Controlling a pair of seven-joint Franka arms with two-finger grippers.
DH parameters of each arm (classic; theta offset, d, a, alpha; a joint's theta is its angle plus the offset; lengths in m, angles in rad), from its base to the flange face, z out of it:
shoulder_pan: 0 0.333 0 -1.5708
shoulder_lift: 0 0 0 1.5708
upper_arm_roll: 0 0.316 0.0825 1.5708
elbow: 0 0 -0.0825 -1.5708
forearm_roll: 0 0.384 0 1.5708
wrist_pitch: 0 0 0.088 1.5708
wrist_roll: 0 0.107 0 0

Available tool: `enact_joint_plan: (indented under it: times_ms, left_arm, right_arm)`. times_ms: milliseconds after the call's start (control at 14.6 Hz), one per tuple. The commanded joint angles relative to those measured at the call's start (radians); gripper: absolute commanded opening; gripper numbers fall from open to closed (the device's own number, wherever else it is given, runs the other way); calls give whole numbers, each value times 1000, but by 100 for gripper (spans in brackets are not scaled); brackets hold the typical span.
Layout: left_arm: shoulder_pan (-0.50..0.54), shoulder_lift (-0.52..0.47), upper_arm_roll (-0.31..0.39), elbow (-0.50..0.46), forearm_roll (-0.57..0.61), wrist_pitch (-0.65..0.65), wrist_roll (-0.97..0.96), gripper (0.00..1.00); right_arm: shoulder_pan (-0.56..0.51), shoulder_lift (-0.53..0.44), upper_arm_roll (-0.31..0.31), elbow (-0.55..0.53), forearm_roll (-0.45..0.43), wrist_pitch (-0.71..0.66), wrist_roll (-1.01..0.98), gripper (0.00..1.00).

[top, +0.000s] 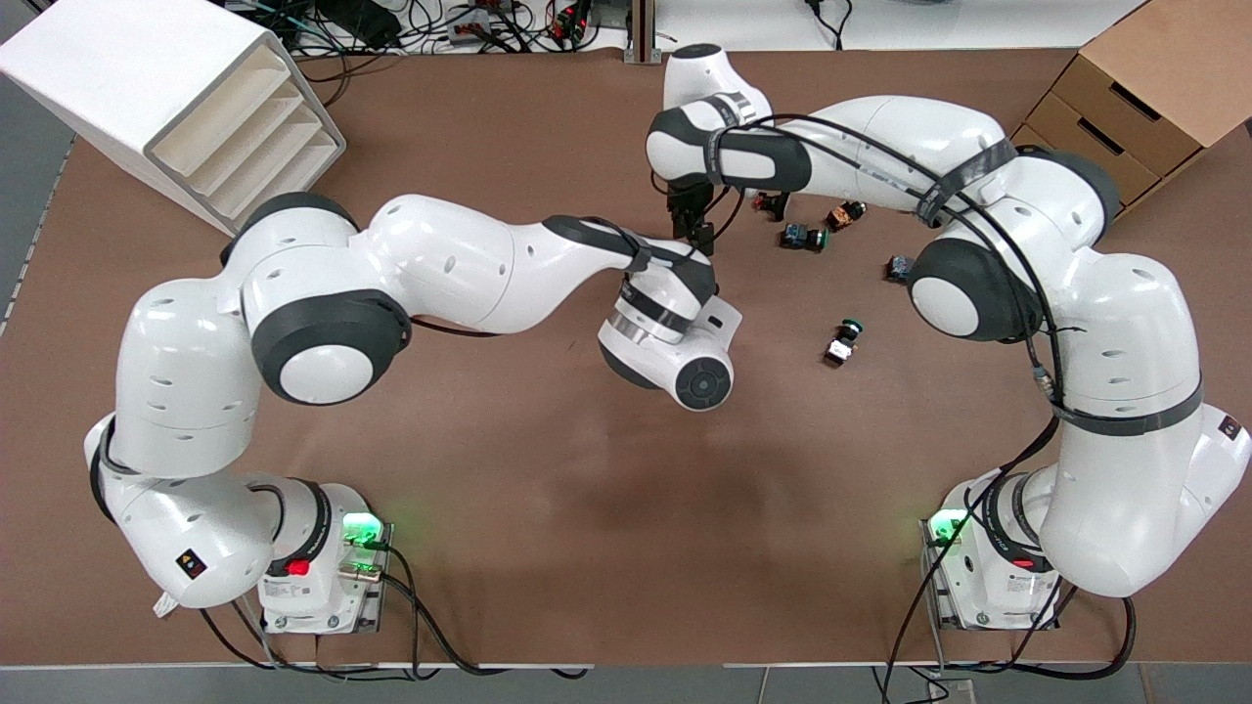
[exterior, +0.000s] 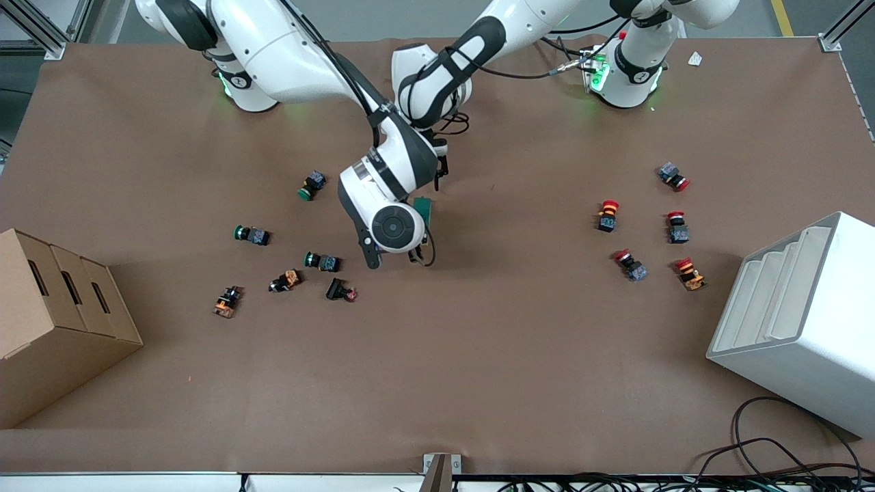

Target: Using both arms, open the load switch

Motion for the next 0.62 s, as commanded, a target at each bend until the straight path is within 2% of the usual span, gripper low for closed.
enact_joint_plan:
  times_ms: [0,275,550]
  left_arm:
    - [-22,19,8,8,100,-63,-53,99]
    - [-48,54,8,8,245,-146,-149,99]
    - [-78,108,10,8,327,-232,-169,99]
  right_arm:
    - [20,15,-10,16,9,-5,38,100]
    - [30,4,-9,28,14,-152,35,100]
    - [24,-12,-9,39,14,-210,29,100]
